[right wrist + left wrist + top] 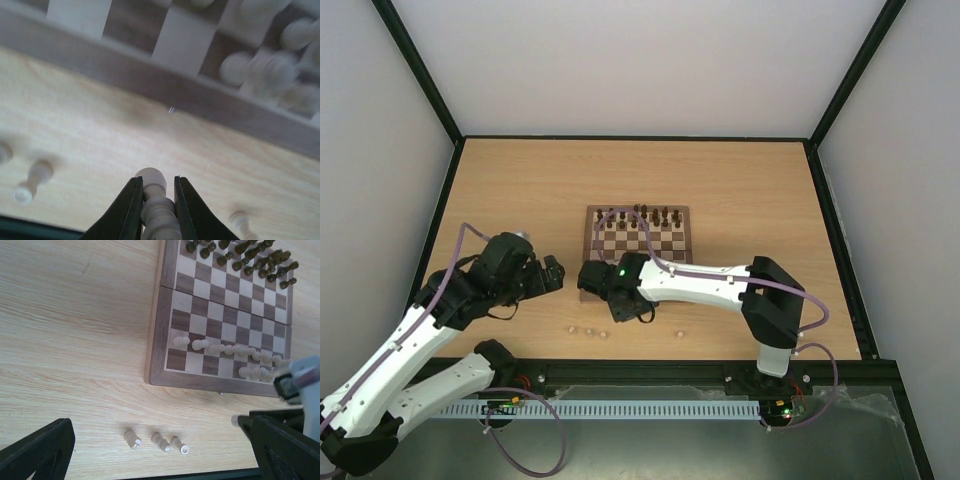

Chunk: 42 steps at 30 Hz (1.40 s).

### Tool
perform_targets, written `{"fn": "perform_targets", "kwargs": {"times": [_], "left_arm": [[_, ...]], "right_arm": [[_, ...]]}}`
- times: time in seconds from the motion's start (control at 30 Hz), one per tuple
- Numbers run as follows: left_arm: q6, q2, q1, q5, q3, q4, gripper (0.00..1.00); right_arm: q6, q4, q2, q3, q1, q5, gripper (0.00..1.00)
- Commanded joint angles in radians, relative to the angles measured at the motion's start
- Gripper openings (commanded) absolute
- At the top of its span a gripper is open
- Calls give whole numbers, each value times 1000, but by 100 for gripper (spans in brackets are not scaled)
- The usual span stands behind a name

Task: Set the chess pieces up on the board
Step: Place the chess piece on the chessboard.

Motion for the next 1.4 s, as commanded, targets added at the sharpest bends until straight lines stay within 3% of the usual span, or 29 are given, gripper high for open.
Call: {"fn": "perform_targets", "kwargs": {"times": [0.0, 0.4, 1.37], "left_arm": [[-29, -32, 5, -44, 39, -52, 99], [-42, -62, 6, -41, 36, -72, 99], [-25, -27, 6, -34, 11, -34, 99]], "right_arm": [[-32, -56, -14, 75, -54, 137, 15], [-75, 31, 90, 119, -123, 250, 15], [-83, 99, 156, 63, -128, 214, 21]]}}
